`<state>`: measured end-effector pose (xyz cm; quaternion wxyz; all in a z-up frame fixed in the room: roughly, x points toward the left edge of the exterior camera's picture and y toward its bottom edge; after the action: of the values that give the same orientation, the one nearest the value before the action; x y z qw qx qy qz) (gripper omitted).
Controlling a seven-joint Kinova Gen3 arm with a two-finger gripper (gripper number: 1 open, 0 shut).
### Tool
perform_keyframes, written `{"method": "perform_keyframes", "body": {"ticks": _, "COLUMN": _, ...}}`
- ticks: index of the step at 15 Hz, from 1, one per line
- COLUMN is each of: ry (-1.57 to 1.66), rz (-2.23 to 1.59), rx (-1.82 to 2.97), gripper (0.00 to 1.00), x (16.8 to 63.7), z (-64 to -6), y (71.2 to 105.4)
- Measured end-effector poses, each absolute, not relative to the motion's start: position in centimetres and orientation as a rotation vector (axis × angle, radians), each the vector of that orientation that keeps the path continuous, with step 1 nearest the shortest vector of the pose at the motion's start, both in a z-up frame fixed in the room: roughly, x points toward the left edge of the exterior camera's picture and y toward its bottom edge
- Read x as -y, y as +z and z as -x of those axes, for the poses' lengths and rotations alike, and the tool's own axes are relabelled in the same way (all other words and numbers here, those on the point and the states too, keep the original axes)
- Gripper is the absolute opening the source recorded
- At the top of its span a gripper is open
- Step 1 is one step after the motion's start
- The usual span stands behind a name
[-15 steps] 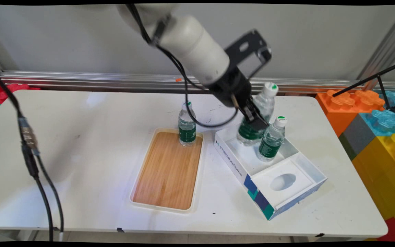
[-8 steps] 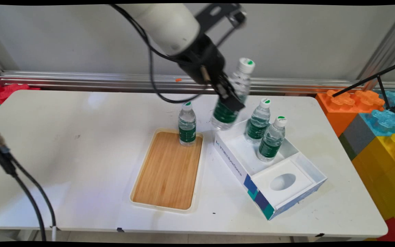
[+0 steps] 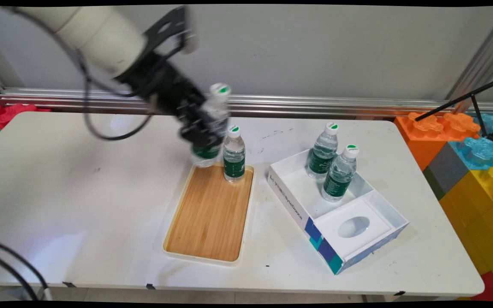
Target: Place the picked object on the tray
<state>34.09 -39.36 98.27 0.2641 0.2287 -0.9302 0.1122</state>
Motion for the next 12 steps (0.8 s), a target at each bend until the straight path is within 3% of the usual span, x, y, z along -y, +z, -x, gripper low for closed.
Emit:
{"method": "perform_keyframes", "body": {"ticks": 6, "ry": 0.188, "rz": -0.599, "rx": 2.470, "gripper": 0.00, "x": 38.5, "z": -43.2, "y": 92.4}}
{"method": "perform_keyframes", "body": {"ticks": 12, "ry": 0.216, "rz": -0.584, "rx": 2.384, "gripper": 0.00, "x": 40.8, "z": -46.3, "y": 89.5}}
